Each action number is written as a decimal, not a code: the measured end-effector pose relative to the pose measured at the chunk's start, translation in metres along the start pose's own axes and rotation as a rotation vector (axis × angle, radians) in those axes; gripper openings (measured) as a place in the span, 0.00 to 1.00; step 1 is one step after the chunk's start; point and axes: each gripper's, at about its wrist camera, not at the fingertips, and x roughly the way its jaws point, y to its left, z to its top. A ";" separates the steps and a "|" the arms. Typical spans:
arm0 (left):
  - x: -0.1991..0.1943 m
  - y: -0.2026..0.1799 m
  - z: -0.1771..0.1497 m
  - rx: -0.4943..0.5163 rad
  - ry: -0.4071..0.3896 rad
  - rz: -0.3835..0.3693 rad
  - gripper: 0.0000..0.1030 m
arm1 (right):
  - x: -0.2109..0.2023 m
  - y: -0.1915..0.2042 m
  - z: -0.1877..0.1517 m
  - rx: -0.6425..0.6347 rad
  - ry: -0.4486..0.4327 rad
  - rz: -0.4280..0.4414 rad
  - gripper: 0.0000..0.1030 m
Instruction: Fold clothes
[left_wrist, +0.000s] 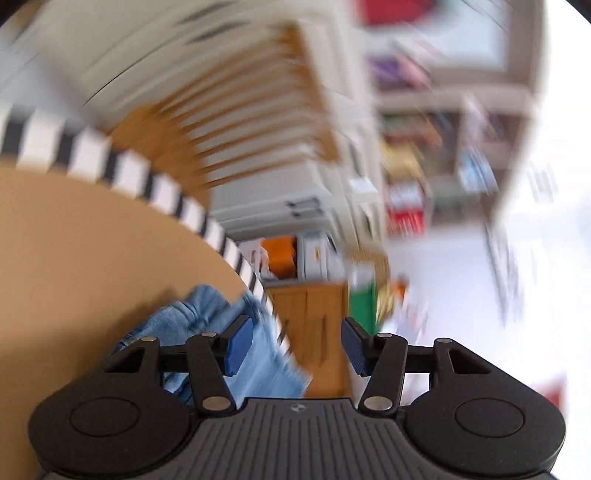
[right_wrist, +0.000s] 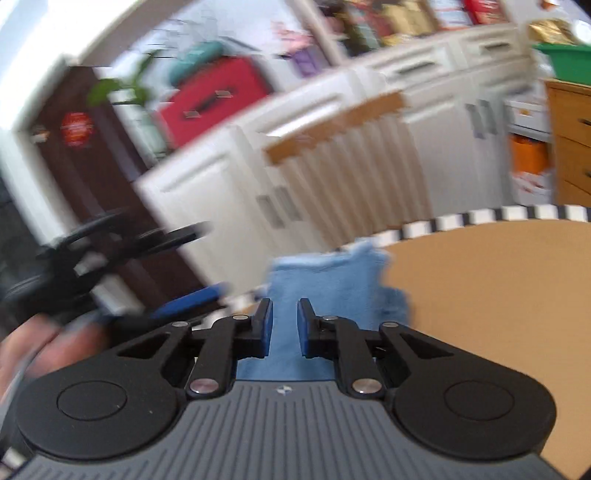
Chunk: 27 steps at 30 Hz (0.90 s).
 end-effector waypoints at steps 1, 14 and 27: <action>0.002 -0.009 -0.010 0.119 0.037 0.030 0.51 | 0.009 -0.005 0.003 0.017 0.007 -0.031 0.15; -0.025 -0.034 -0.044 0.379 0.224 0.291 0.72 | -0.039 0.025 -0.020 0.027 0.103 -0.089 0.33; -0.224 0.059 -0.155 0.150 0.443 0.296 0.83 | -0.251 0.006 -0.237 0.753 0.246 -0.043 0.49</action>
